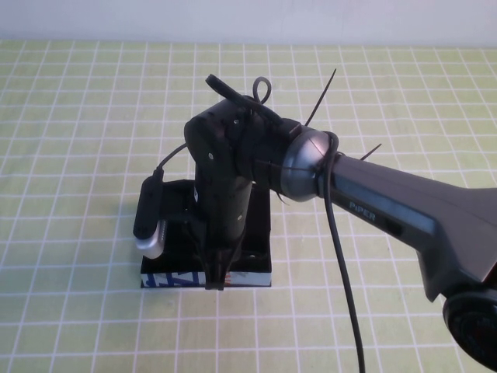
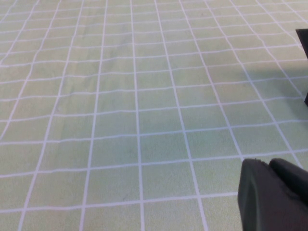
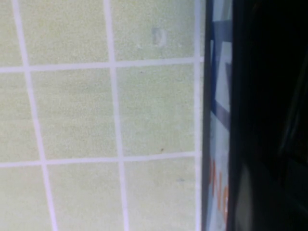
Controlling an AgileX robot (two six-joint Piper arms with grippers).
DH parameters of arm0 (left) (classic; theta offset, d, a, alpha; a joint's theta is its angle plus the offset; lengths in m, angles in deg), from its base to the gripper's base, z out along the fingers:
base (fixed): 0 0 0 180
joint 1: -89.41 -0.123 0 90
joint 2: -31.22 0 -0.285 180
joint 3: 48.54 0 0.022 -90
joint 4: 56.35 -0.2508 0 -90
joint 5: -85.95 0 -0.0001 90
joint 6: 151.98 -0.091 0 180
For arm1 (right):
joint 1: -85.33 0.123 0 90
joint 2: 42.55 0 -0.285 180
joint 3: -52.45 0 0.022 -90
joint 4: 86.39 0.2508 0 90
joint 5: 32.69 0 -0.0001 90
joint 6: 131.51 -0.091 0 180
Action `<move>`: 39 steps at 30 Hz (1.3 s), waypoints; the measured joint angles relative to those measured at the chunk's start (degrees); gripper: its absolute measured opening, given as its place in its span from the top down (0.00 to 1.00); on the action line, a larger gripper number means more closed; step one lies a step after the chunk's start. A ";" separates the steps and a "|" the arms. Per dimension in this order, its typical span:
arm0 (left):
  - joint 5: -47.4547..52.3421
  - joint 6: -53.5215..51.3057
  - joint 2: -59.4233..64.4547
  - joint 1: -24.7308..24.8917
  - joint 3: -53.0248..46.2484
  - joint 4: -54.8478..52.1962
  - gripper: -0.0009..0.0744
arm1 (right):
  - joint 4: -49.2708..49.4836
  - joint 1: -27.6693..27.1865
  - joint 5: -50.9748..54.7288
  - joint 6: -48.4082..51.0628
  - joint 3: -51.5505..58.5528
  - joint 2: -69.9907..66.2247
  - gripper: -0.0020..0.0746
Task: Return glasses to glasses case
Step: Place the glasses in the glasses case
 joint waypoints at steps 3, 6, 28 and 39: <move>0.00 0.00 0.00 0.00 0.00 0.00 0.99 | -0.75 0.00 0.00 -0.83 0.00 0.08 0.79; 0.00 0.00 0.00 0.00 0.00 0.00 0.99 | -1.93 0.00 0.00 -1.88 -0.19 0.13 0.63; 0.00 0.00 0.00 0.00 0.00 0.00 0.99 | -11.71 0.00 0.20 -17.08 -0.58 7.04 0.71; 0.00 0.00 0.00 0.00 0.00 0.00 0.99 | -11.18 -1.27 0.36 -20.02 -0.64 8.32 0.99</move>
